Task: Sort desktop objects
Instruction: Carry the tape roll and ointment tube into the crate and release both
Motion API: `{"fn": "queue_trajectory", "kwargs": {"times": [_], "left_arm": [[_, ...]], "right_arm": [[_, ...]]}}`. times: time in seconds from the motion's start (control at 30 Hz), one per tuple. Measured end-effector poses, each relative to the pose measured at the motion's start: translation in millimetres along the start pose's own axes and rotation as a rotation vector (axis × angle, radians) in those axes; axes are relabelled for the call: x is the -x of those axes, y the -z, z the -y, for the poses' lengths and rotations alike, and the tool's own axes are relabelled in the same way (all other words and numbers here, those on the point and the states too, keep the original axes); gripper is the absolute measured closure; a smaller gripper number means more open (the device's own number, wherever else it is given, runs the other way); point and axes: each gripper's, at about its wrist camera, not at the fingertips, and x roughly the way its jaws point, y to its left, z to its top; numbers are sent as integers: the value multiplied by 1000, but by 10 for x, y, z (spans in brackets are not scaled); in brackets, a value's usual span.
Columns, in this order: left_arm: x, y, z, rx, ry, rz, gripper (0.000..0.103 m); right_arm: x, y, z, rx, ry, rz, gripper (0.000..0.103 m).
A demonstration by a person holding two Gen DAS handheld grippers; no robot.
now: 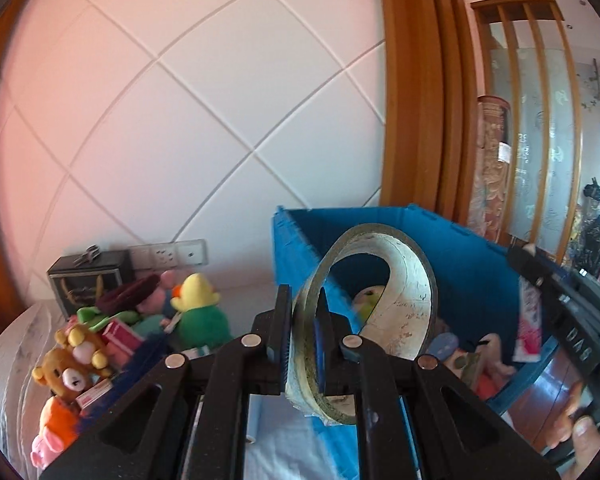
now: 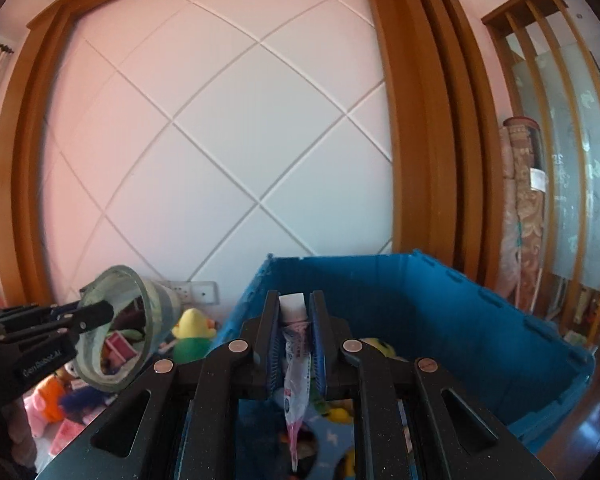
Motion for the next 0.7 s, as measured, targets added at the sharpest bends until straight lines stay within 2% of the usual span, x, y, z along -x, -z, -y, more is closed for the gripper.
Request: {"fn": "queue_trajectory", "kwargs": {"times": [0.17,0.3,0.43,0.7], "left_arm": [[-113,-227,504,-26,54,18,94],[-261,-267,843,-55,75,1,94],[-456,-227,1083,-75,86,-55,94],[-893,-74,1266,-102,63,-192,94]], "right_arm": [[-97,-16,581,-35,60,-9,89],[-80,-62,905,-37,89,10,89],[-133,-82,1063,-15,105,4,89],[-415,31,1310,25,162,-79,89]]}}
